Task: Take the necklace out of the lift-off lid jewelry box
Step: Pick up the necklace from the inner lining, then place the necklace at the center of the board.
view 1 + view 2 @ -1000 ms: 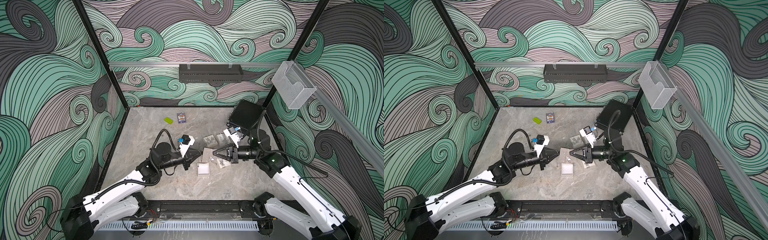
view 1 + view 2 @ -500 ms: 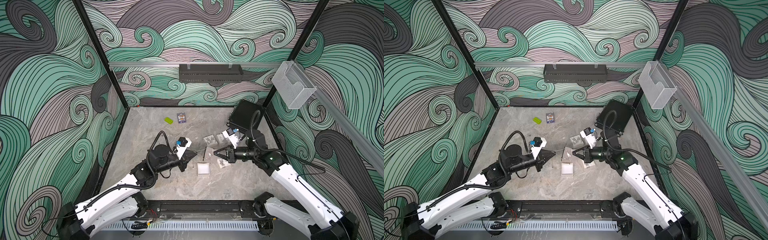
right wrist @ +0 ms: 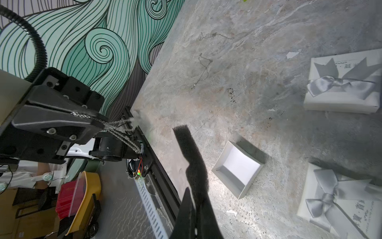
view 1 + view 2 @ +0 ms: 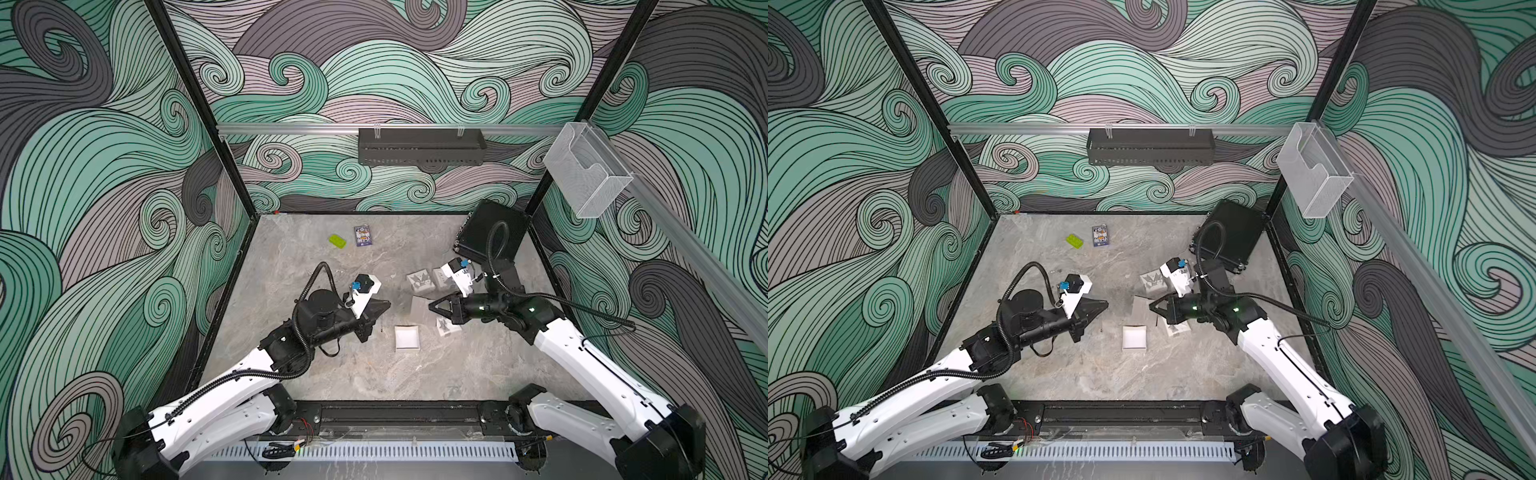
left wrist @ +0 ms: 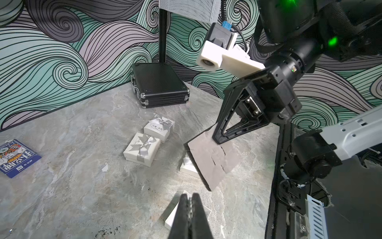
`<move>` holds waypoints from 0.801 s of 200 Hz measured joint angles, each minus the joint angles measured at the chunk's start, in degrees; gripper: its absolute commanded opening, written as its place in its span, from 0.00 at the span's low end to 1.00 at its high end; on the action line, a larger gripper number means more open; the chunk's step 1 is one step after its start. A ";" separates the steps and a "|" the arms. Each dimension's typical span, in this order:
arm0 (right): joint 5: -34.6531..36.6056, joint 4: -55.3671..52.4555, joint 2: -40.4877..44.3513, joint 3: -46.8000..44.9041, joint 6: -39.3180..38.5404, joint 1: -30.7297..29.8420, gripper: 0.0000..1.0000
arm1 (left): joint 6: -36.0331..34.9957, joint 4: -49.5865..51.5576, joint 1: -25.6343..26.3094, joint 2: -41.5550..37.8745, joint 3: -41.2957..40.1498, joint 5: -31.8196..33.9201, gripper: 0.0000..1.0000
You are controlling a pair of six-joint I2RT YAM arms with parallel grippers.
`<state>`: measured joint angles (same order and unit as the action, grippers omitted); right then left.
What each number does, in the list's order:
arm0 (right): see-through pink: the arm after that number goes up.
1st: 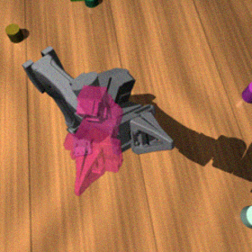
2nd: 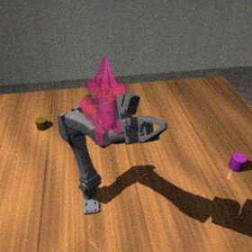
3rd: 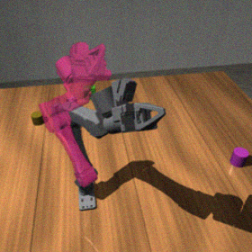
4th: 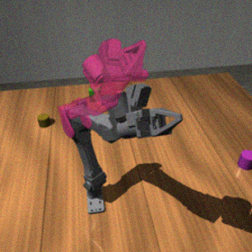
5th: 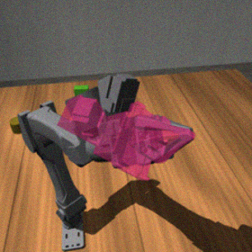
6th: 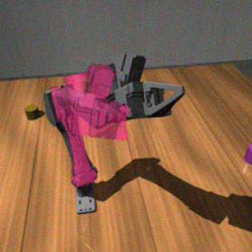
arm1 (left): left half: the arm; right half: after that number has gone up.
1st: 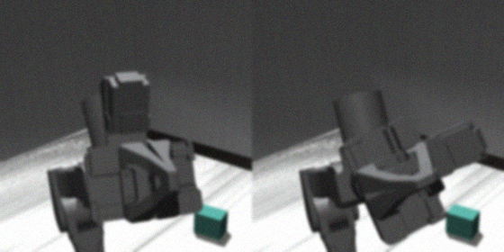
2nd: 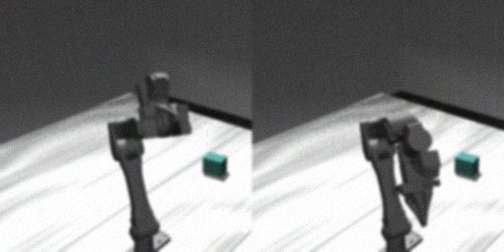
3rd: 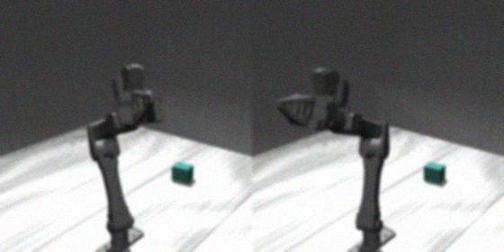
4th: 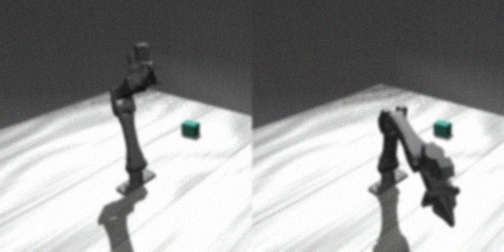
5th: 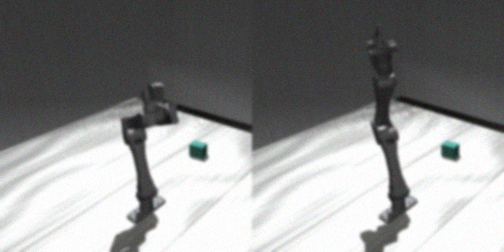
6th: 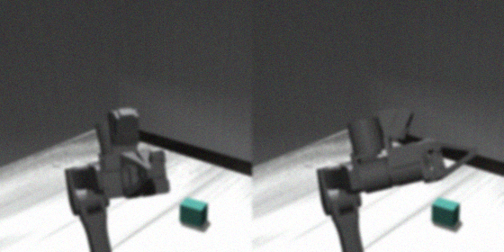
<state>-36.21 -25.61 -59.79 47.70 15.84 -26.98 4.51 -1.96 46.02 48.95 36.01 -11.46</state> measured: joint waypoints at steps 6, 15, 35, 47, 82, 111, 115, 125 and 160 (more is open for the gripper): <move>0.63 -0.37 -0.17 0.00 -0.22 0.00 0.02 | -0.09 0.15 0.00 0.35 0.17 0.46 0.00; 1.75 -0.94 -0.48 0.00 -0.48 0.00 0.01 | -0.26 0.66 -0.04 1.03 0.63 1.51 0.00; 3.65 -2.21 -1.18 0.00 -0.74 0.00 0.02 | -0.57 1.57 -0.59 3.19 1.57 4.46 0.00; 4.44 -2.67 -1.42 0.00 -0.74 0.00 0.01 | -0.52 2.32 -1.86 5.09 2.19 5.99 0.00; 5.11 -2.99 -1.42 -0.02 -0.68 -0.09 0.02 | 1.79 3.78 -10.01 12.81 3.80 6.56 0.00; 5.14 -2.93 -1.09 -0.66 -0.44 -0.37 0.02 | 4.76 7.37 -15.19 22.12 8.85 6.64 0.00; 5.09 -2.89 -1.09 -0.85 -0.42 -0.46 0.02 | 5.16 7.98 -15.67 23.76 9.99 6.64 0.00; 4.94 -2.80 -0.98 -1.33 -0.24 -0.76 0.02 | 5.84 9.25 -16.61 27.21 12.70 6.43 0.00; 4.44 -1.90 -1.07 -2.95 0.98 -2.84 0.03 | 8.28 10.93 -19.98 37.92 19.91 4.79 0.00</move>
<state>-31.77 -27.51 -60.86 44.75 16.82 -29.82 12.80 8.97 26.04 86.87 55.92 -6.68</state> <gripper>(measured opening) 0.051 0.047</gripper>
